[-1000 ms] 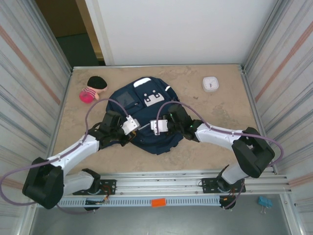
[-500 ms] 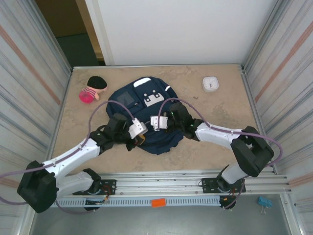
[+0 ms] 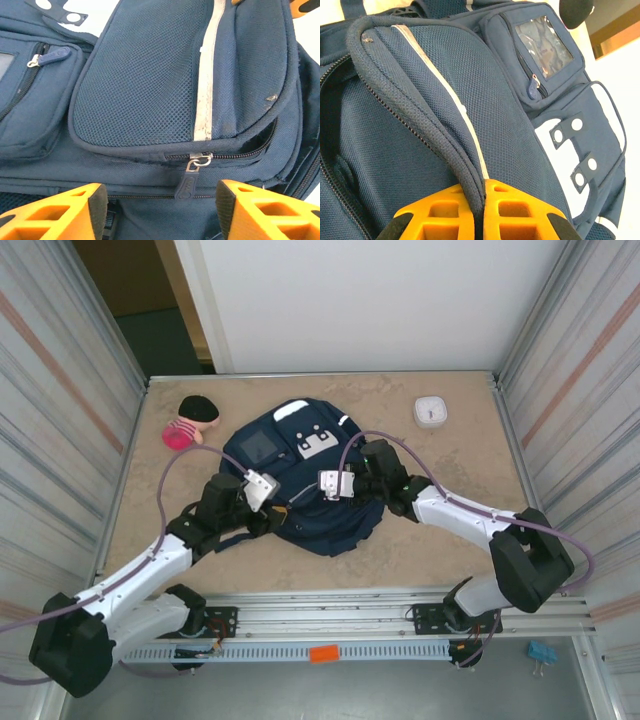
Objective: Pack the student bag
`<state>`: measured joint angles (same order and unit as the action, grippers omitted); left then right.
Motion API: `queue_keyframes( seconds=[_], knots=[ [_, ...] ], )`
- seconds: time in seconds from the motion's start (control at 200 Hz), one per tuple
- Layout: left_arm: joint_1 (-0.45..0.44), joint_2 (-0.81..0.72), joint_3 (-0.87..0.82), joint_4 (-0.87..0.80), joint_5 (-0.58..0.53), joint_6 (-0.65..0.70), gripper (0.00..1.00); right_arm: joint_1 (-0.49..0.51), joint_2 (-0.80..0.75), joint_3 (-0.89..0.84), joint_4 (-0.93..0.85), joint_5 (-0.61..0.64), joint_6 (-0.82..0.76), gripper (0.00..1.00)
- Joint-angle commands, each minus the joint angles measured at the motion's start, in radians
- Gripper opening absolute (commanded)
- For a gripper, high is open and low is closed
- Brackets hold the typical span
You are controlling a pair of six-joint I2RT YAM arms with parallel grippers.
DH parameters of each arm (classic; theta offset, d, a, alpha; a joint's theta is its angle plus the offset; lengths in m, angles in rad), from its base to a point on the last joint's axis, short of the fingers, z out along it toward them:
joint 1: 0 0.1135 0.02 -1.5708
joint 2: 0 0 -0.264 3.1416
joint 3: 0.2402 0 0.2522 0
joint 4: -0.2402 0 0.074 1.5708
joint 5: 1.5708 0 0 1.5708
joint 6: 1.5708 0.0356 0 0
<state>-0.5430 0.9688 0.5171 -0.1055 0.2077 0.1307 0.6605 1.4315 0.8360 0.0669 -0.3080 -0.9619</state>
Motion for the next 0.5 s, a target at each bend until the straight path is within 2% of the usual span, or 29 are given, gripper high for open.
queue_keyframes(
  seconds=[0.0, 0.11, 0.205, 0.311, 0.391, 0.491],
  knots=[
    [-0.001, 0.015, 0.004, 0.043, -0.024, -0.061, 0.62, -0.010, -0.021, 0.046, -0.019, -0.029, -0.011, 0.00],
    [0.004, 0.049, -0.002, 0.049, 0.009, -0.124, 0.63, -0.010, -0.016, 0.058, -0.022, -0.038, -0.012, 0.00],
    [-0.018, 0.074, -0.010, 0.027, -0.031, -0.281, 0.64, -0.012, -0.011, 0.066, -0.028, -0.040, -0.018, 0.00],
    [-0.068, 0.043, -0.118, 0.181, -0.087, -0.370, 0.67, -0.013, -0.010, 0.068, -0.035, -0.042, -0.029, 0.00],
    [-0.072, 0.029, -0.179, 0.278, -0.137, -0.358, 0.69, -0.015, -0.013, 0.069, -0.044, -0.049, -0.038, 0.00],
    [-0.071, 0.048, -0.196, 0.328, -0.169, -0.244, 0.70, -0.019, -0.016, 0.075, -0.056, -0.060, -0.045, 0.00]
  ],
)
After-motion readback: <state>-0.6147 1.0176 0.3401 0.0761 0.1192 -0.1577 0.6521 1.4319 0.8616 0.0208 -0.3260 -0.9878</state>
